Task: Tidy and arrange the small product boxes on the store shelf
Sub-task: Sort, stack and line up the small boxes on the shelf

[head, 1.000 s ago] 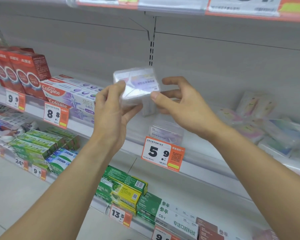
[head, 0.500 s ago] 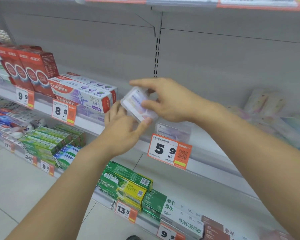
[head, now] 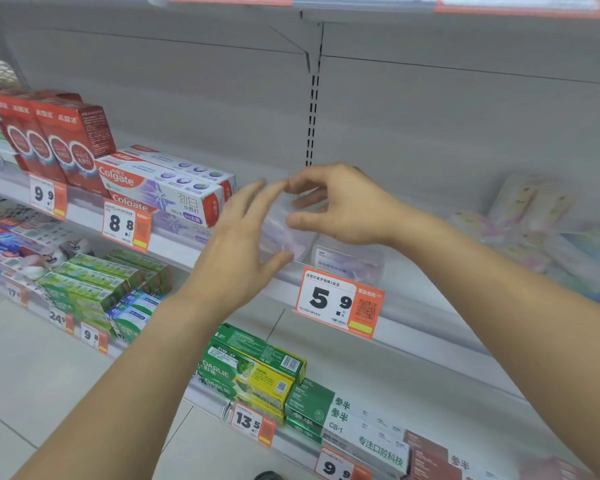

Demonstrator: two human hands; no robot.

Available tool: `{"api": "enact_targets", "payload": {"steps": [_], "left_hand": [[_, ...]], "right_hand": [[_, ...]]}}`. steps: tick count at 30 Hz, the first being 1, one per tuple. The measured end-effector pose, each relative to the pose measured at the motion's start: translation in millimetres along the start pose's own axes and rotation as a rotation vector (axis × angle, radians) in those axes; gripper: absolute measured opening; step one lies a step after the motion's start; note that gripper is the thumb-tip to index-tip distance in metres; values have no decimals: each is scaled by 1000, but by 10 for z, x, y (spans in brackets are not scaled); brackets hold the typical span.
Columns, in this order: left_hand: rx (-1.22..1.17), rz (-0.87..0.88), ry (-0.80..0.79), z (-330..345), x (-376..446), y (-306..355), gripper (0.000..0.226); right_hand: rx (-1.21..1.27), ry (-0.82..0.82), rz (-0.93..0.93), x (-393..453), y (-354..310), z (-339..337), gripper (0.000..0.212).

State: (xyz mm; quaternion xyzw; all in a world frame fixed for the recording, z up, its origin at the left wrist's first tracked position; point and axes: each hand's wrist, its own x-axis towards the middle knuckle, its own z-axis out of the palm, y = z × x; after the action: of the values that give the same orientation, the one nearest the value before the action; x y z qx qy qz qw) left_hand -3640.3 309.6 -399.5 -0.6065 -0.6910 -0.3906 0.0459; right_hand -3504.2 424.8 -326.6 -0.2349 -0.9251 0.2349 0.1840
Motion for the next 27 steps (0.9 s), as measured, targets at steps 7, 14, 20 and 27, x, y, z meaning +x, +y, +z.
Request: {"api": "enact_targets", "payload": {"steps": [7,14,20,27], "left_hand": [[48,29,-130,9,15,-6,46],[0,54,-181,-56,38,66,52],[61,33,-165,-84,36,115,55],[88,6,-172,-55,17,144,56]], "right_hand": [[-450,-155,108,-445,162,-228,61],[-346,-70,159,-661,309,-119,65],[-267,-32,127,-676,369,-40,65],[-231,-119,141,-673,384,-221,82]]}}
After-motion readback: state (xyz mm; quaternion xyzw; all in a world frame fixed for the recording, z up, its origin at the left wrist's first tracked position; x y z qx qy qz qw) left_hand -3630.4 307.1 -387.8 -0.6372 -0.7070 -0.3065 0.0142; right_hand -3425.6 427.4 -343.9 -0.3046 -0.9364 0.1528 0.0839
